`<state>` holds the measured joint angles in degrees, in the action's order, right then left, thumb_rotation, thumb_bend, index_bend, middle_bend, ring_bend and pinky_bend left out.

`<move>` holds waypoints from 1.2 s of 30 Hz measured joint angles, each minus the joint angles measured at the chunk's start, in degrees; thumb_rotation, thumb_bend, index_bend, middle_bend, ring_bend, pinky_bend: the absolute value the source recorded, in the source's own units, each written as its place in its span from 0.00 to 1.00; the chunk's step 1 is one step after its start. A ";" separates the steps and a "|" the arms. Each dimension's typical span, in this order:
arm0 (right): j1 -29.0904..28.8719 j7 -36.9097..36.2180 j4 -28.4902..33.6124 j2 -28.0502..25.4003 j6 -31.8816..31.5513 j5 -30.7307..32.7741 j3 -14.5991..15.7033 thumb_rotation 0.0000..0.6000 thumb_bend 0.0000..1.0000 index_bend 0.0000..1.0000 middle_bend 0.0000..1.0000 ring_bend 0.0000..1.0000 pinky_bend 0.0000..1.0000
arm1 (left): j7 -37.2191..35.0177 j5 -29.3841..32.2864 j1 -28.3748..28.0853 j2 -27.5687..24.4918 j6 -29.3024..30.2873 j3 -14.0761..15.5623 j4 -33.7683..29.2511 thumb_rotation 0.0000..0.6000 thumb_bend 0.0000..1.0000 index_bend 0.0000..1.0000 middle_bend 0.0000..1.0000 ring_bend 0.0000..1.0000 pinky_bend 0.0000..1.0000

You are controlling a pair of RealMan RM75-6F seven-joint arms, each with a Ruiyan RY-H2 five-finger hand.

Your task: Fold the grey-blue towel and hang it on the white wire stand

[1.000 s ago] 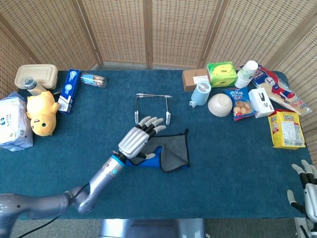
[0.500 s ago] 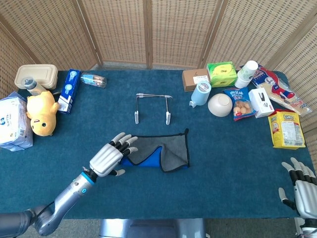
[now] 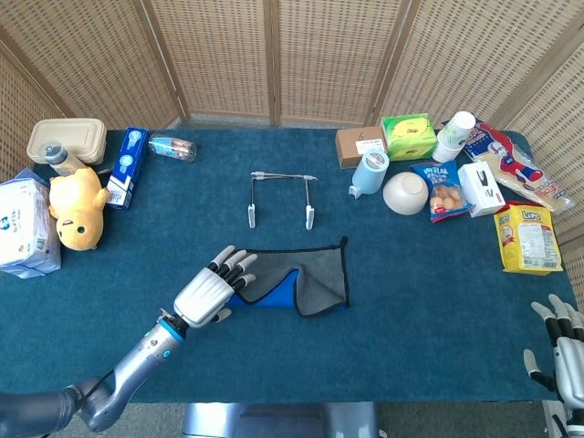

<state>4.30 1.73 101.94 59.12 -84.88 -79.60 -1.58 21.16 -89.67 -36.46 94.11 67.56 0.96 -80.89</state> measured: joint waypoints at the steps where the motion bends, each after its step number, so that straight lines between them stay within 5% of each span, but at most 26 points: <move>1: 0.05 -0.04 -0.01 -0.05 -0.07 0.02 0.01 1.00 0.39 0.15 0.03 0.00 0.00 | 0.06 0.03 -0.04 0.53 -0.04 -0.22 0.60 1.00 0.24 0.24 0.03 0.00 0.00; 19: 1.21 -0.02 0.38 -0.62 -1.43 1.05 0.05 1.00 0.39 0.15 0.03 0.00 0.00 | -3.24 -1.14 -2.71 9.96 -0.53 -3.78 13.87 1.00 0.26 0.25 0.07 0.00 0.00; 36: 1.63 0.21 0.67 -0.91 -1.81 1.33 0.03 1.00 0.39 0.15 0.03 0.00 0.00 | -14.99 -4.80 -4.30 15.76 3.32 -3.65 22.72 1.00 0.37 0.49 0.18 0.00 0.00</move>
<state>5.93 1.94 102.61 58.21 -86.69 -78.27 -1.55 6.17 -94.47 -40.76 109.88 70.89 -2.69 -58.17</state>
